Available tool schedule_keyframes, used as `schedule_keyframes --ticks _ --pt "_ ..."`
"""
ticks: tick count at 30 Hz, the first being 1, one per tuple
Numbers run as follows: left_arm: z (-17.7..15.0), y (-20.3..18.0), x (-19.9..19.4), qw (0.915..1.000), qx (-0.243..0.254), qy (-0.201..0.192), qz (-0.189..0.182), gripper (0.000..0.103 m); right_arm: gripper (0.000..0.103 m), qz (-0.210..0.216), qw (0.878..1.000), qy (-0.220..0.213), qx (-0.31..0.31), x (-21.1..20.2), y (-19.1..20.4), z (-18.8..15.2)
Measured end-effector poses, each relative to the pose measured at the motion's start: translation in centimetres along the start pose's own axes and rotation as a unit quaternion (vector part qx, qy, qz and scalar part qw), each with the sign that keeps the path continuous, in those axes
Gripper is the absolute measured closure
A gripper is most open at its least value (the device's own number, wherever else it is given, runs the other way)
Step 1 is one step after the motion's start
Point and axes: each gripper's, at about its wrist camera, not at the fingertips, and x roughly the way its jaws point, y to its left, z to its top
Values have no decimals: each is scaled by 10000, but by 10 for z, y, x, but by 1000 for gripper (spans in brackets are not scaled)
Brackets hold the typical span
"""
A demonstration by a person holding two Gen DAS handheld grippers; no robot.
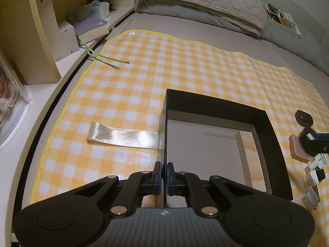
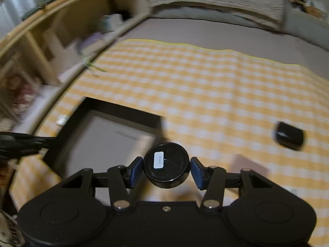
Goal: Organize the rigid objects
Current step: 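Lower the black jar into the box and open the right gripper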
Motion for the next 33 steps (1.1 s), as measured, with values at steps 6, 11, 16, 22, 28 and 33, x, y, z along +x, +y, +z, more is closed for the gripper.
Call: schedule_keyframes --ticks 6,11,16,22,28,33 --pt "0 1 0 10000 -17 14 -26 98 52 389 9982 367 -269 31 50 8" --pt "0 2 1 10000 -23 17 -29 98 52 415 9958 697 -416 61 77 12" --pt "0 2 1 10000 -24 22 -40 98 52 330 9935 1005 -411 86 87 12" --pt "1 2 1 10000 -20 26 -60 98 48 183 9915 1228 -399 101 93 7" --pt "0 2 2 10000 -24 25 -47 98 45 87 9917 1199 -461 94 94 5" --pt "1 2 1 10000 -29 0 -50 98 45 30 9925 1177 -344 85 90 5"
